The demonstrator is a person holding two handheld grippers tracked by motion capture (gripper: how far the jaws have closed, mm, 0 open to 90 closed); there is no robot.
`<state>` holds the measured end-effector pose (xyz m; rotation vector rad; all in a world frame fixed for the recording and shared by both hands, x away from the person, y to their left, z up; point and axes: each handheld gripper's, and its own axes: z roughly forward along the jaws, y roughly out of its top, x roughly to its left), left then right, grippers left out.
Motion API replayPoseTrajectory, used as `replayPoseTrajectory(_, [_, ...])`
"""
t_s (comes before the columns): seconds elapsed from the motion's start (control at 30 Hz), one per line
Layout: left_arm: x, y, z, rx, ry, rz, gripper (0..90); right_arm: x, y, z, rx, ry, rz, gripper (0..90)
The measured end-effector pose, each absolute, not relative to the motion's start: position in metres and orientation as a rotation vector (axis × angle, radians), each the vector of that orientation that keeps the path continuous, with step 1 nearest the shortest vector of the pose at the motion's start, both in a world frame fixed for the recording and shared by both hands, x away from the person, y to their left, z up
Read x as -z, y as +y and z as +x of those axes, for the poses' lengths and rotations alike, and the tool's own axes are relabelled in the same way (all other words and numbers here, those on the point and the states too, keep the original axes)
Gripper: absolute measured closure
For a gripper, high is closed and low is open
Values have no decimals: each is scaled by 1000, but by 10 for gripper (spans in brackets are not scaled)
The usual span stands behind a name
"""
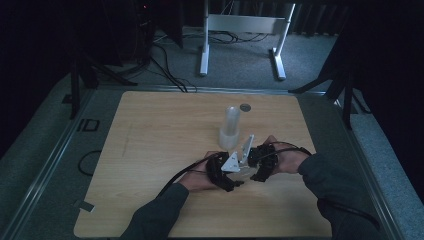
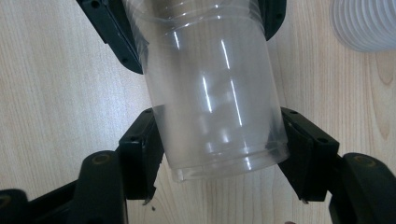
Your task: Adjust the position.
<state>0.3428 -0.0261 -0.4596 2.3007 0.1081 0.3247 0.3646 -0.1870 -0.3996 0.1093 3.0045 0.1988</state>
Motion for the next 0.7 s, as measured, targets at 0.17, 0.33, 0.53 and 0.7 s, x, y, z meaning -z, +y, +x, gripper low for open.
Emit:
replayPoseTrajectory(0.17, [460,-26,343,-314,129,2294,261,400,-188,364,-198,3010,108,387])
replayPoseTrajectory(0.33, [459,-26,344,-308,147,2290,221,402,-189,364,-204,3016,119,397])
replayPoseTrajectory(0.53, [458,-26,344,-301,162,2278,174,405,-190,364,-217,3017,130,405])
replayPoseTrajectory(0.7, [457,-25,345,-304,180,2267,161,407,-191,364,-225,3017,135,407])
